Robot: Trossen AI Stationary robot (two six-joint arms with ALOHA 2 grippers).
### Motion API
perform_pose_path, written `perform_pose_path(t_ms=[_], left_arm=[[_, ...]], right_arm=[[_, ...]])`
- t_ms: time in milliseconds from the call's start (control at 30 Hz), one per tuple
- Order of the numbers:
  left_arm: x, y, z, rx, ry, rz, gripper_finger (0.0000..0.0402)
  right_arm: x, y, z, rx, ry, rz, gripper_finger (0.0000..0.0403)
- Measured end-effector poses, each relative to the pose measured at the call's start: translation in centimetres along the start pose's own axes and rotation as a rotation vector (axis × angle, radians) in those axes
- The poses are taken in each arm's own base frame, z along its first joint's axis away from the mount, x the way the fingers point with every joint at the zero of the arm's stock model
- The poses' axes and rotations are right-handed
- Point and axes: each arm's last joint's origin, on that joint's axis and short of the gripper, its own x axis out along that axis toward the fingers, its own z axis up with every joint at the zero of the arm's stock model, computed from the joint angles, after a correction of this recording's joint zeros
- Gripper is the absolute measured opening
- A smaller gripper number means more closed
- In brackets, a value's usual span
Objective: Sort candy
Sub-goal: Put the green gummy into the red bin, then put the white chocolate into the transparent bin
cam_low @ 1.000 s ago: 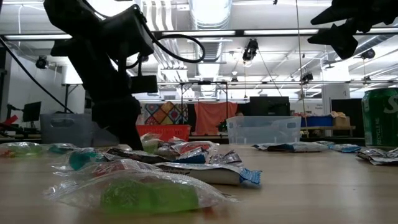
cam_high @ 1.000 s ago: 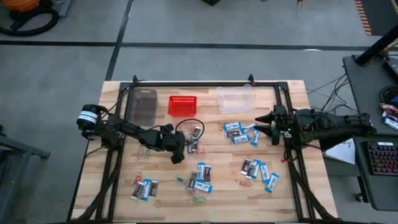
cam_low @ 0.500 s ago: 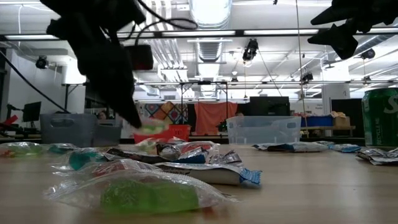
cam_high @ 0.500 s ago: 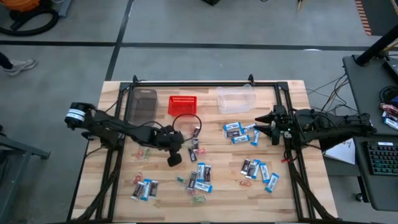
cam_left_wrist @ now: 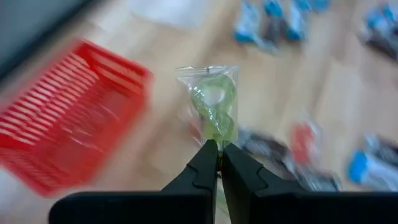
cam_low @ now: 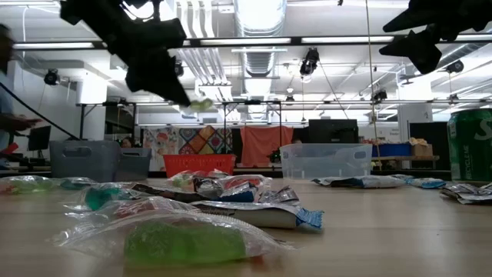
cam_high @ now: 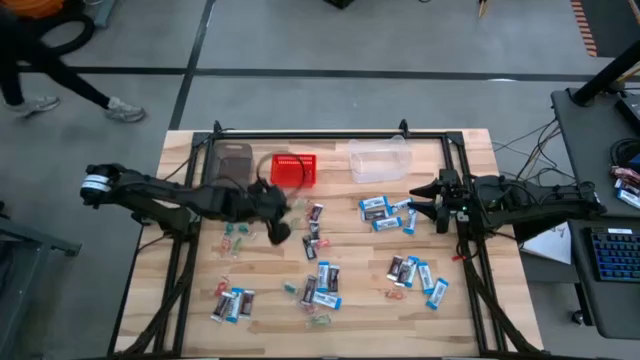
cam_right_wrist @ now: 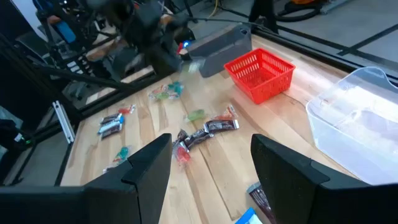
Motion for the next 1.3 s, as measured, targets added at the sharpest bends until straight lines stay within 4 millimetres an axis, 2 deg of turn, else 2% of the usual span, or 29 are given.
perform_pose_path(t_ms=[100,300,467,733,1100,1300], left_arm=[[0.5,2.3,1.2,-0.031,-0.023,0.076,0.0000],[2.9,7.1,1.8,-0.098,0.044,0.217,0.0000],[4.8,9.1,1.6,-0.099,0.087,0.225,0.0000],[6.1,9.6,1.2,-0.083,0.121,0.243,0.0007],[6.1,9.5,1.2,-0.084,0.122,0.236,0.0081],[5.7,9.0,1.5,-0.090,0.108,0.124,0.0097]], right_arm=[[0.1,0.0,0.0,-0.002,0.007,-0.004,0.0215],[0.7,0.1,-0.2,-0.007,0.033,-0.016,0.0215],[1.1,0.1,-0.4,-0.013,0.056,-0.028,0.0215],[1.2,0.1,-0.3,-0.013,0.057,-0.029,0.0215],[1.1,0.0,-0.2,-0.014,0.041,-0.057,0.0215],[1.1,-0.1,-0.2,-0.011,0.019,-0.098,0.0215]])
